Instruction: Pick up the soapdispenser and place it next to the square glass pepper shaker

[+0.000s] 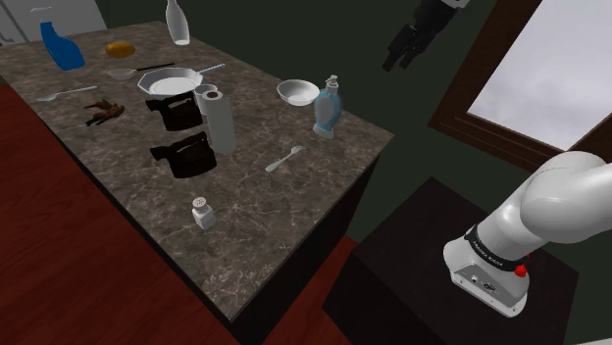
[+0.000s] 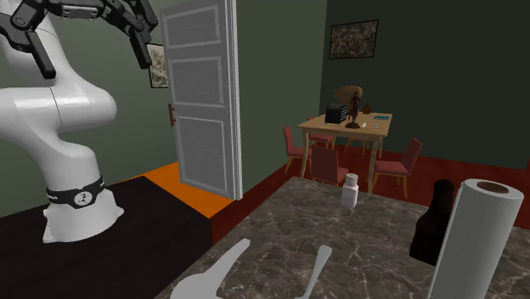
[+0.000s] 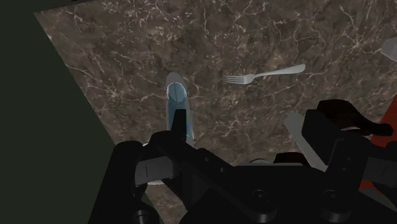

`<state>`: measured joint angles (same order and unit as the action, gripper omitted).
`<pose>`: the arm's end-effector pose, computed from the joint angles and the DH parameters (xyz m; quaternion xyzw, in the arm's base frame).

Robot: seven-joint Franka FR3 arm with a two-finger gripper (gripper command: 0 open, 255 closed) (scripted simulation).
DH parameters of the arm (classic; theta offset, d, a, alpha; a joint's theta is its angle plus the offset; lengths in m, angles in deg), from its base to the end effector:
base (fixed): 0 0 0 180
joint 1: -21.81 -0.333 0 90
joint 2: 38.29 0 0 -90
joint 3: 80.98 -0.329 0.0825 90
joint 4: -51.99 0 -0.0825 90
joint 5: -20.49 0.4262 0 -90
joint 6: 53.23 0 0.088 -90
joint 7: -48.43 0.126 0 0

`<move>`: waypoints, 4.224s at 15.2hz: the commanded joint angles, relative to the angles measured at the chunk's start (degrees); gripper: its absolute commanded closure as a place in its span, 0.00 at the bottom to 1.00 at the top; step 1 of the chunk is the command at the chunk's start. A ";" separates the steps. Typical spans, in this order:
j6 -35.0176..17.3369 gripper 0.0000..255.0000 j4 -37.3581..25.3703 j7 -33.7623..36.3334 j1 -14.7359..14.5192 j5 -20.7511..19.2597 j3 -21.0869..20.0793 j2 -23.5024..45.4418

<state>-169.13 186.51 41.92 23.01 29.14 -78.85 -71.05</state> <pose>0.4415 -0.0161 0.5484 -0.9891 -0.0048 -0.1286 0.0709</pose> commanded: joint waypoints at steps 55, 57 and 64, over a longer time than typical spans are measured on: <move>-18.21 1.00 -17.71 -18.35 -2.56 16.32 7.40 38.30; -16.94 1.00 -18.46 -17.60 -2.56 15.67 7.50 37.65; -12.37 1.00 -21.49 -15.22 -2.52 13.69 7.76 35.75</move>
<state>-182.26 165.61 26.52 20.40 43.05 -71.18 -35.11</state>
